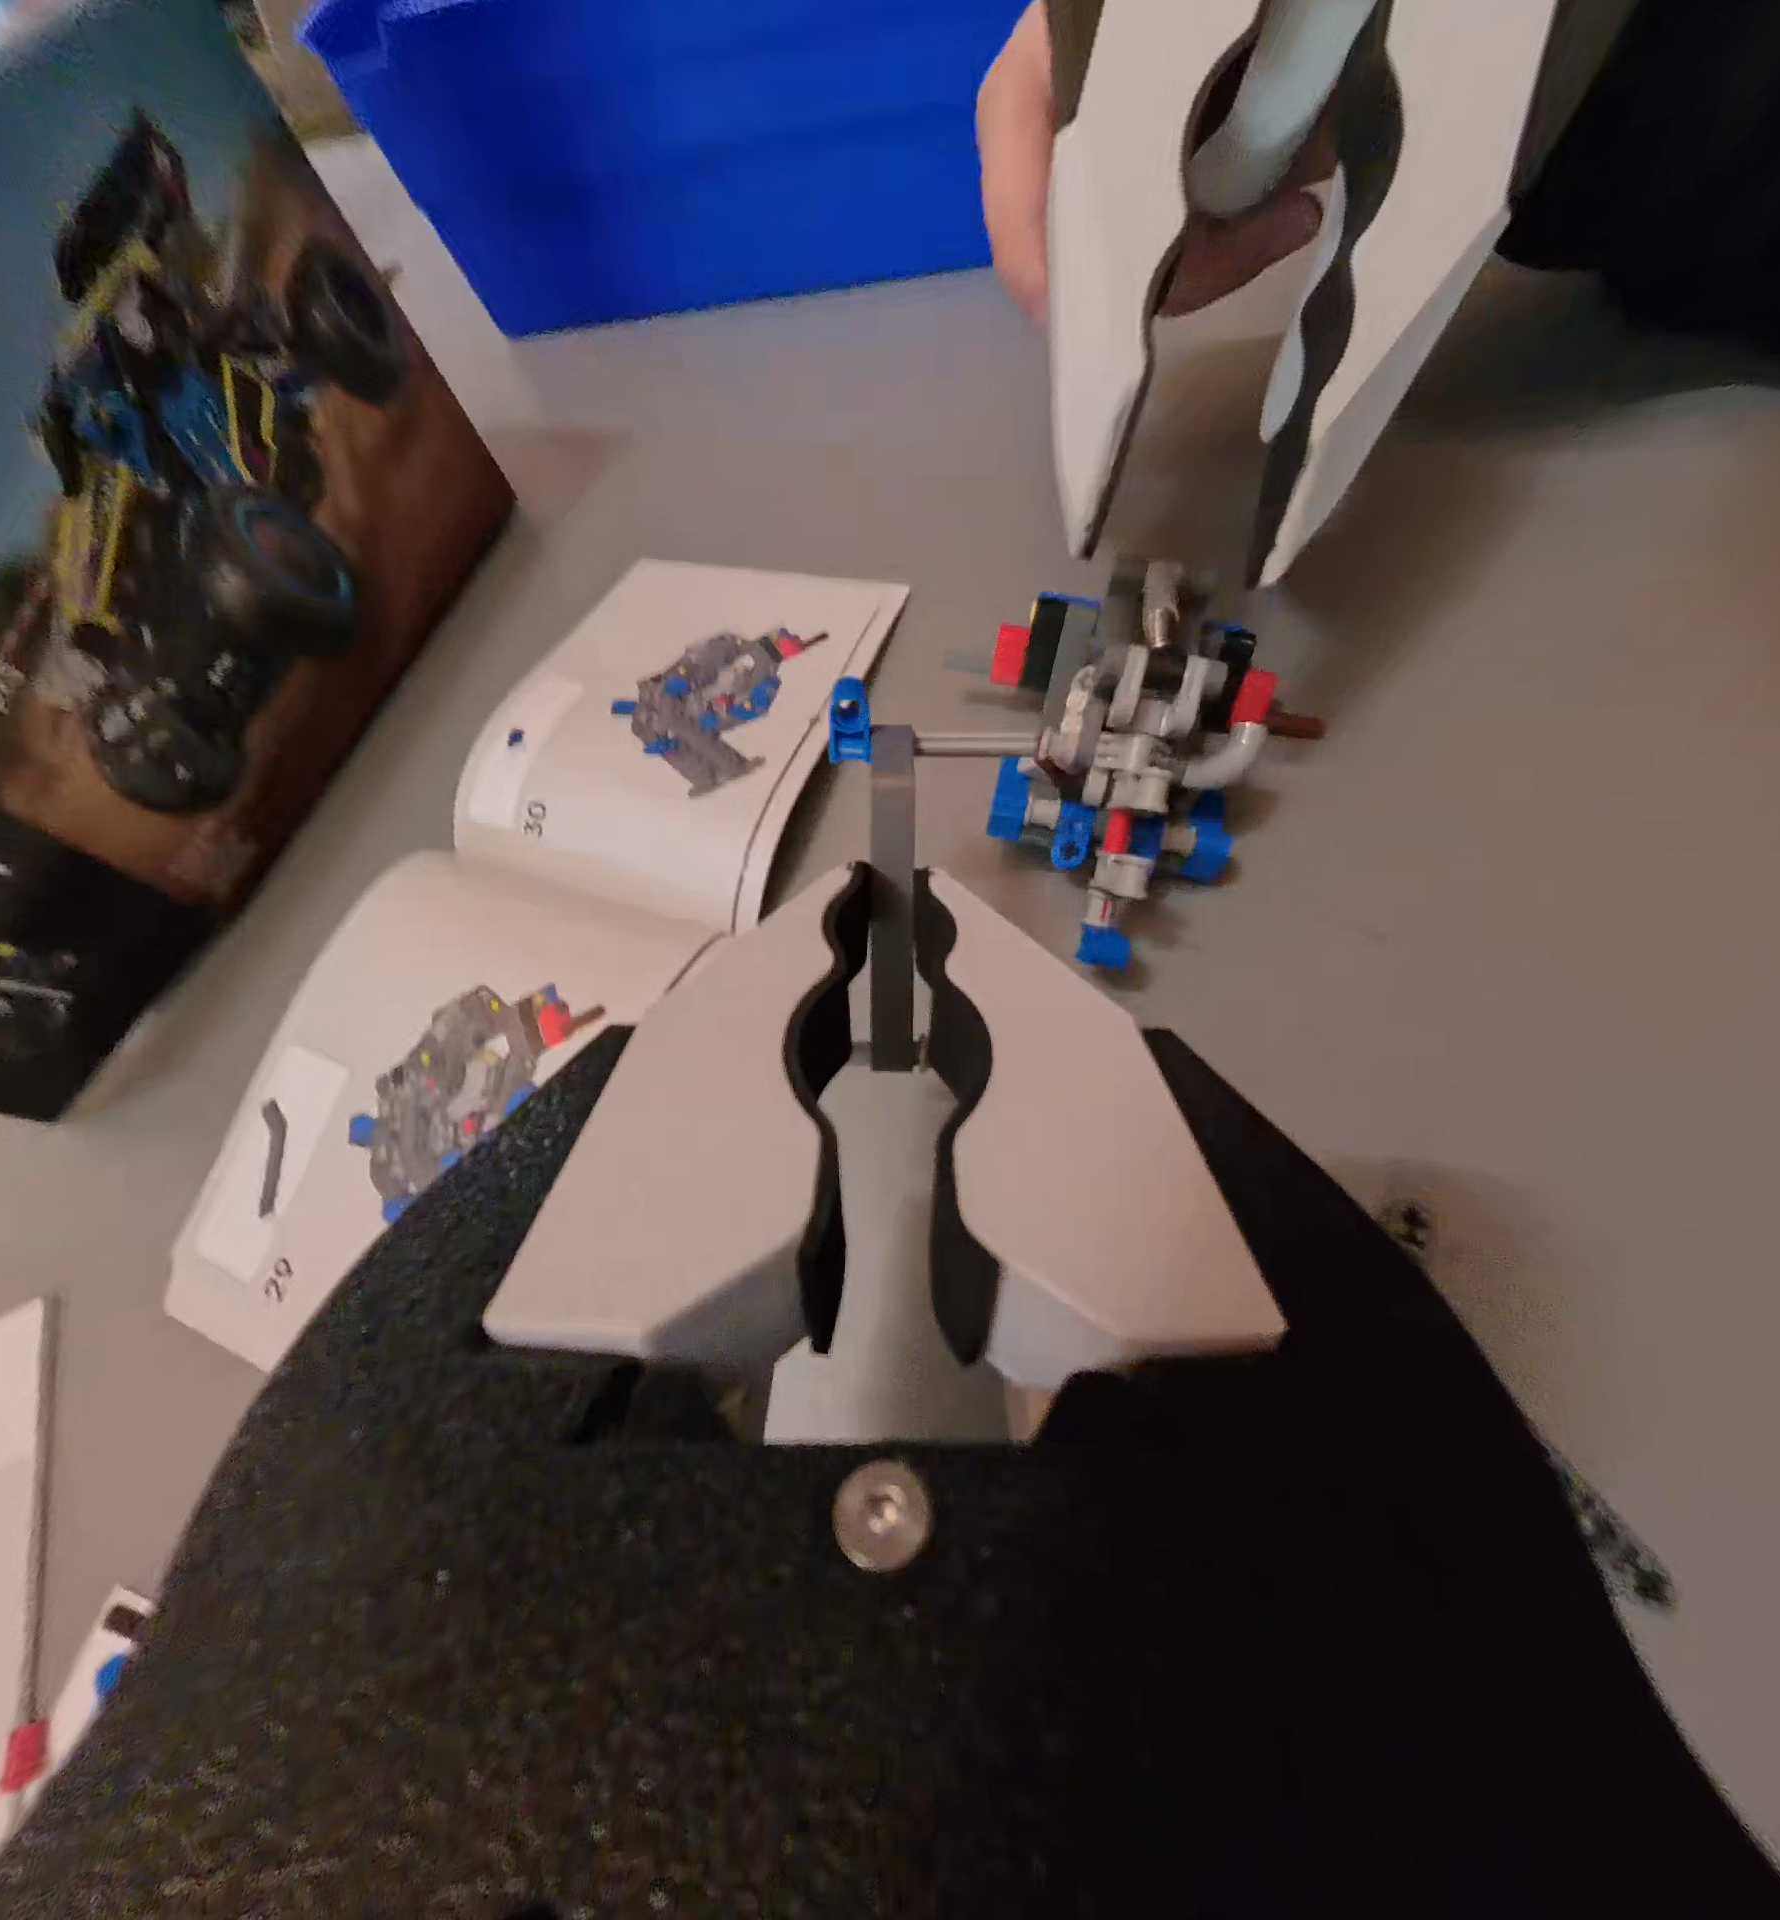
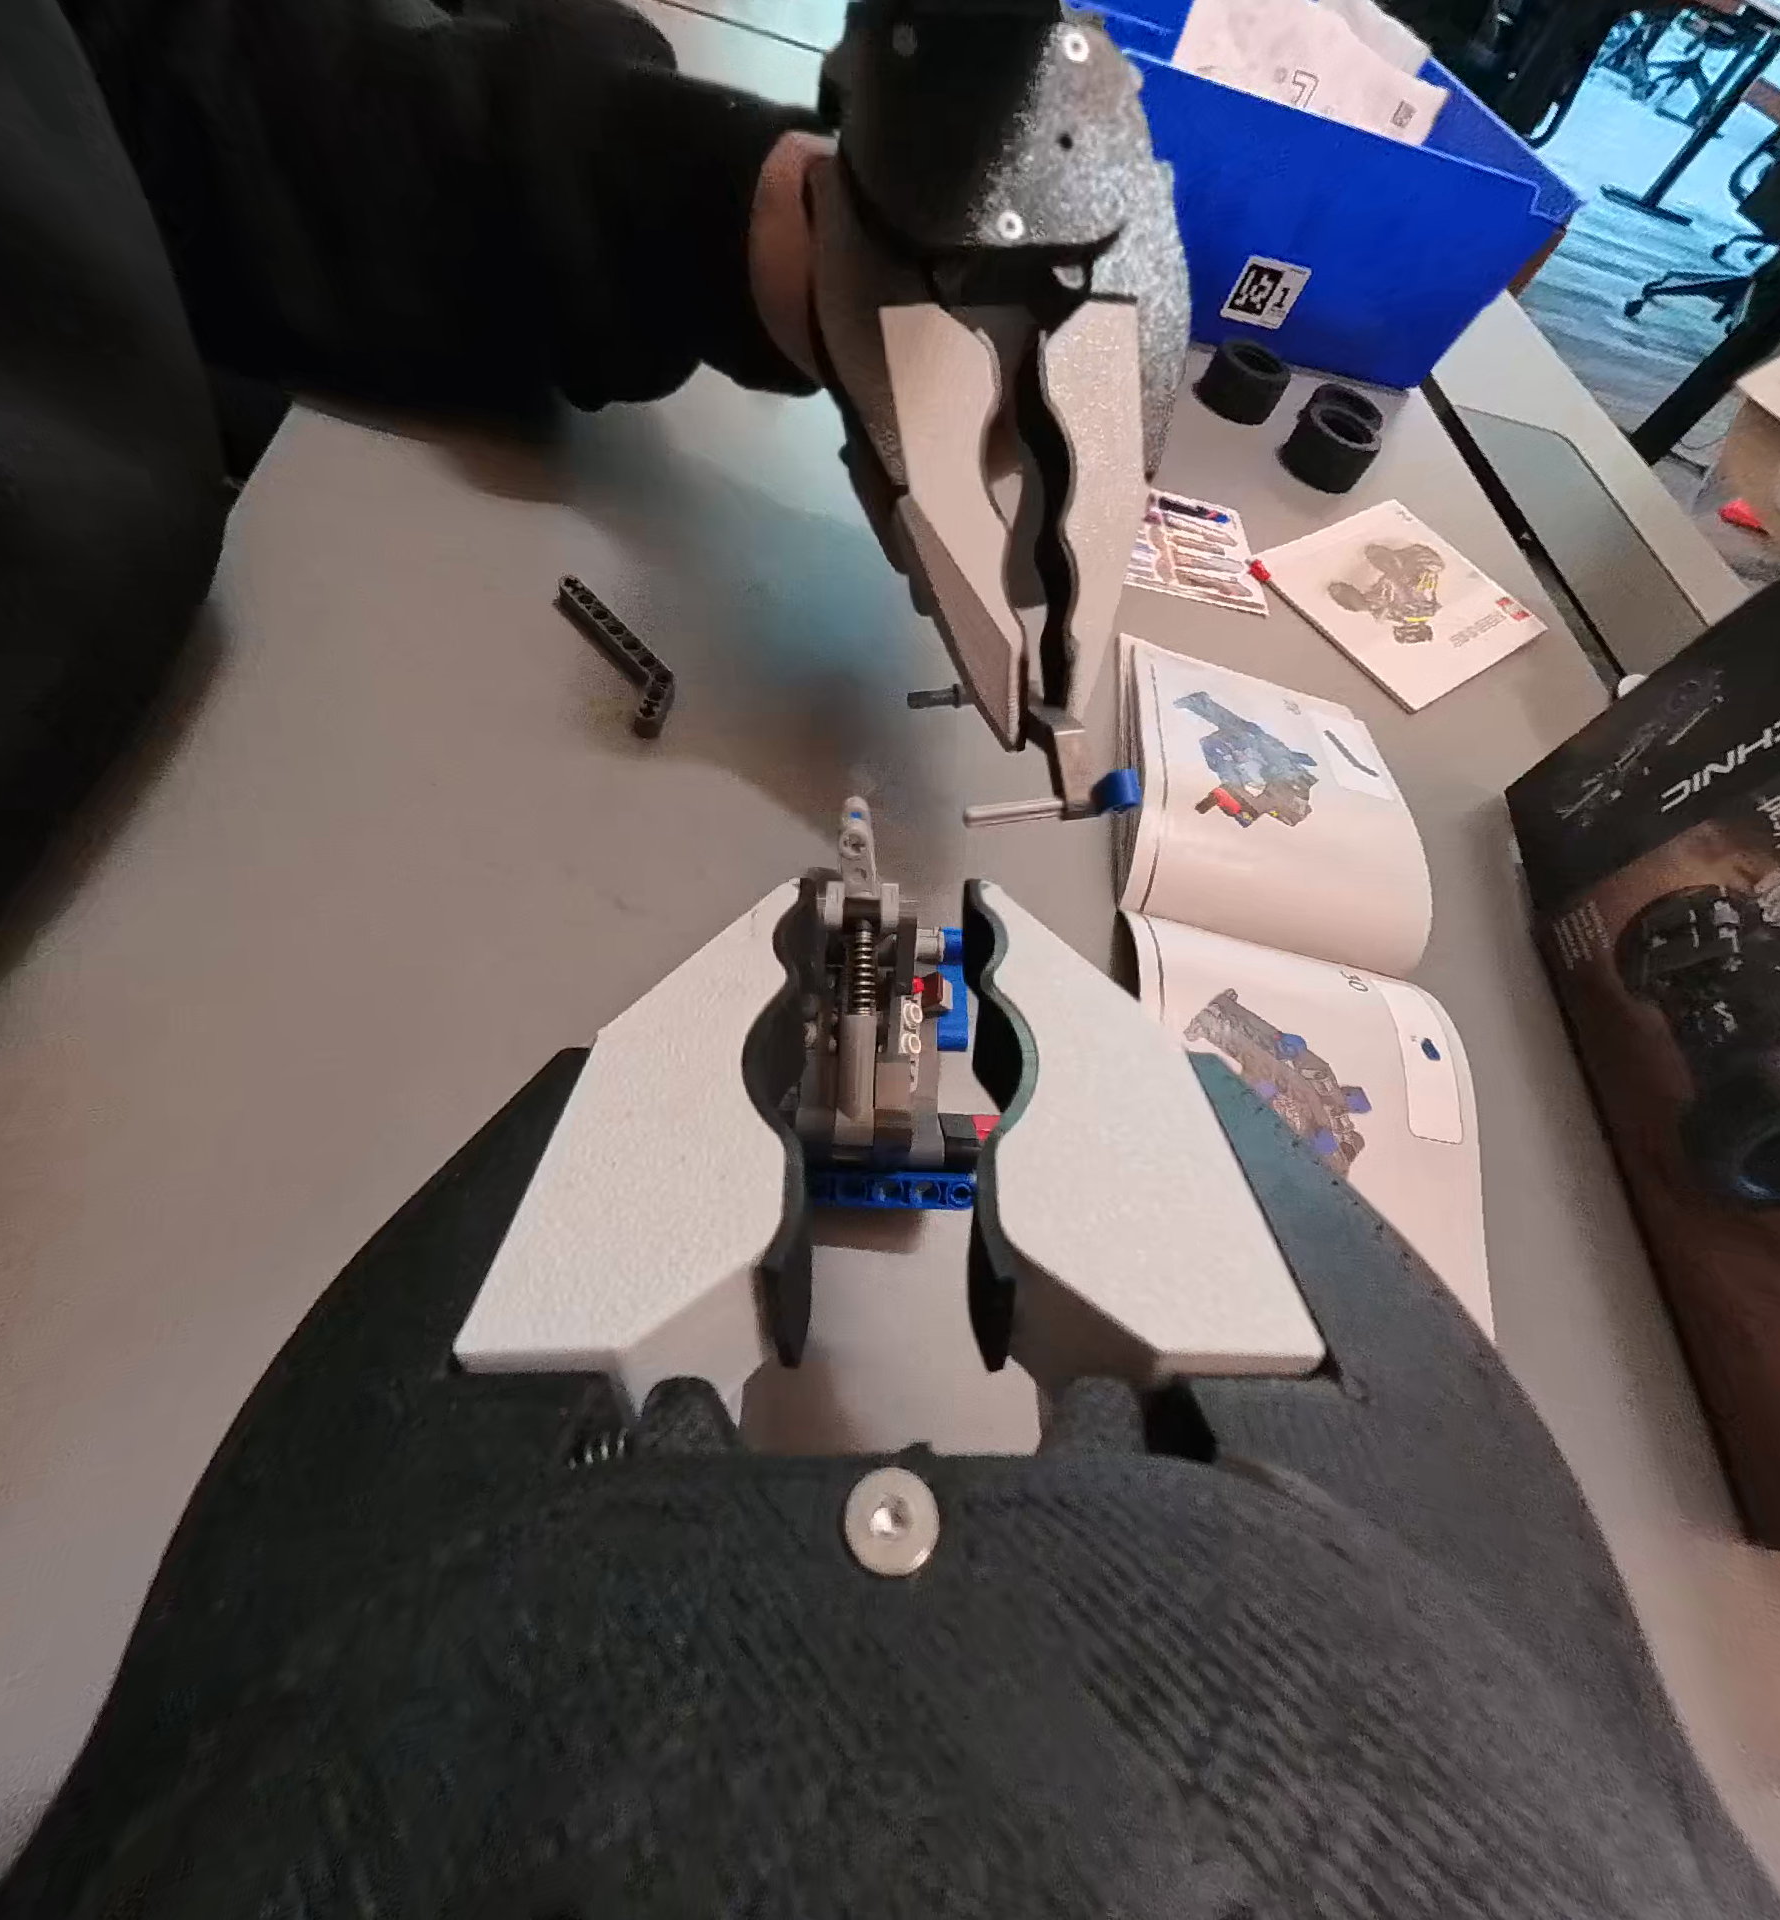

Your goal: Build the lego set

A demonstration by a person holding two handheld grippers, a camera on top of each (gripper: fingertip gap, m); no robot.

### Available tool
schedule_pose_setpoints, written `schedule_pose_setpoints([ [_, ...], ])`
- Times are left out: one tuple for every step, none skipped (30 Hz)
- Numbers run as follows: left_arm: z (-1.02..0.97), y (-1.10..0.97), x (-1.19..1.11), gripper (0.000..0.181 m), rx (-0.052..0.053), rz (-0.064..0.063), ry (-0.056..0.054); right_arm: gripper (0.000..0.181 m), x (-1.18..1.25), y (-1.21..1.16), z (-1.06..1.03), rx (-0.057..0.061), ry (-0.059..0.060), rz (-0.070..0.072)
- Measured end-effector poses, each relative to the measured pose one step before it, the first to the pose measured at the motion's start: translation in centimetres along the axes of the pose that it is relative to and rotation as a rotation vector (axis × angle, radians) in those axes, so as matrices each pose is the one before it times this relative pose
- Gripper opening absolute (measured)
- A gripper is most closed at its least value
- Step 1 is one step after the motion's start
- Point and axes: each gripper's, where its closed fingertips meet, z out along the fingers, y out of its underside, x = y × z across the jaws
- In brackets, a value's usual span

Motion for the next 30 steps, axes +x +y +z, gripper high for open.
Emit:
schedule_pose_setpoints([
  [0.198, -0.148, 0.067, 0.004, 0.0094, 0.0174, -0.006, 0.027, 0.044, 0.039, 0.097, -0.0039, 0.0059, 0.0076],
  [0.255, 0.022, 0.301, 0.004, 0.0022, 0.0099, 0.0164, 0.029, 0.035, 0.073, 0.072, -0.0023, 0.0021, 0.0098],
  [0.227, 0.047, 0.223, 0.004, 0.0026, 0.0047, 0.0165, 0.029, 0.015, 0.065, 0.071, 0.0027, 0.002, 0.0105],
  [0.191, 0.008, -0.005, 0.004, 0.0064, 0.0032, 0.0038, 0.03, 0.098, 0.047, 0.085, 0.0099, 0.0099, 0.0117],
  [0.146, 0.007, 0.091, 0.004, 0.0058, 0.0011, 0.0142, 0.03, 0.006, 0.069, 0.083, 0.0086, 0.0054, 0.0071],
  [0.151, -0.033, 0.102, 0.004, 0.009, -0.0008, 0.0171, 0.03, -0.03, 0.051, 0.049, 0.0033, 0.004, 0.0027],
  [0.141, -0.119, 0.004, 0.004, 0.0156, 0.0002, 0.0101, 0.032, -0.097, 0.051, 0.028, -0.0008, -0.0002, -0.0024],
  [0.157, -0.09, 0.026, 0.004, 0.015, -0.0017, 0.0101, 0.032, -0.062, -0.003, 0.025, -0.0009, 0.0004, -0.0056],
  [0.154, -0.016, 0.126, 0.004, 0.0089, -0.004, 0.0163, 0.032, 0.028, -0.064, 0.046, 0.0029, 0.0052, -0.0072],
  [0.133, -0.001, 0.056, 0.004, 0.0078, -0.0022, 0.0088, 0.032, 0.007, -0.024, 0.044, 0.0021, 0.0025, -0.0046],
  [0.094, -0.043, 0.047, 0.004, 0.0116, 0.0024, 0.0055, 0.031, -0.033, 0.007, 0.029, 0.0007, -0.0015, -0.0015],
  [0.08, -0.051, 0.238, 0.005, 0.0121, 0.0031, 0.0152, 0.031, -0.019, -0.048, -0.004, 0.0048, 0.0004, -0.0025],
  [0.075, -0.046, 0.172, 0.005, 0.0097, 0.0001, 0.0093, 0.031, 0.013, -0.093, -0.034, 0.0085, 0.0039, -0.0043],
  [0.064, 0.018, 0.024, 0.004, 0.005, 0.0017, -0.0026, 0.03, -0.014, -0.128, -0.071, 0.0108, 0.0011, -0.0025],
  [0.045, 0.035, 0.095, 0.005, 0.0014, 0.0077, 0.0014, 0.03, -0.017, -0.138, -0.091, 0.0105, -0.0009, 0.0018],
  [0.01, -0.05, 0.035, 0.004, 0.0051, 0.0104, -0.0031, 0.03, 0.052, -0.089, -0.115, 0.0085, 0.0025, 0.0035],
  [-0.006, -0.11, -0.023, 0.004, 0.0067, 0.0066, -0.0061, 0.03, 0.16, -0.044, -0.145, 0.0062, 0.01, 0.0009],
  [-0.018, -0.09, -0.051, 0.004, 0.0055, 0.0008, -0.0055, 0.03, 0.143, 0.002, -0.152, 0.0041, 0.008, -0.0012],
  [-0.022, -0.103, -0.043, 0.004, 0.0079, 0.0005, -0.0044, 0.029, 0.099, -0.002, -0.142, 0.0043, 0.0049, 0.0009],
  [-0.033, -0.118, -0.037, 0.004, 0.0093, 0.0032, -0.0043, 0.029, 0.104, 0.017, -0.104, 0.004, 0.0038, 0.0039],
  [-0.041, -0.101, -0.032, 0.004, 0.0074, 0.0055, -0.0053, 0.03, 0.033, 0.037, -0.059, 0.0042, -0.0003, 0.0043],
  [-0.047, -0.079, -0.084, 0.004, 0.0067, 0.0048, -0.0086, 0.029, -0.035, 0.082, -0.003, 0.0034, -0.0032, 0.0034],
  [-0.038, -0.052, 0.015, 0.004, 0.0045, 0.003, 0.0, 0.03, -0.014, 0.167, 0.046, -0.0032, -0.0011, 0.0035],
  [-0.041, -0.028, -0.022, 0.004, 0.0031, 0.0005, -0.001, 0.03, -0.071, 0.203, 0.073, -0.0069, -0.0049, 0.0011],
  [-0.041, 0.005, -0.115, 0.004, 0.0014, 0.0015, -0.0059, 0.03, -0.077, 0.156, 0.089, -0.005, -0.0039, -0.001],
  [-0.031, 0.044, -0.068, 0.004, -0.0013, 0.0012, -0.002, 0.031, -0.066, 0.107, 0.097, -0.0024, -0.0022, -0.0019],
  [-0.026, 0.051, 0.001, 0.004, -0.0018, -0.0001, 0.0035, 0.03, -0.083, 0.067, 0.102, -0.0004, -0.0042, -0.0002],
  [-0.011, 0.026, -0.09, 0.004, -0.0009, -0.0008, -0.0028, 0.03, -0.161, 0.069, 0.1, -0.0004, -0.0093, 0.0023],
  [-0.006, 0.066, -0.099, 0.004, -0.0031, 0.0003, -0.0043, 0.03, -0.11, 0.094, 0.119, -0.001, -0.0068, 0.0028],
  [0.004, 0.042, -0.042, 0.004, -0.0023, 0.0001, -0.0005, 0.03, -0.057, 0.144, 0.08, -0.004, -0.0041, 0.0002],
])
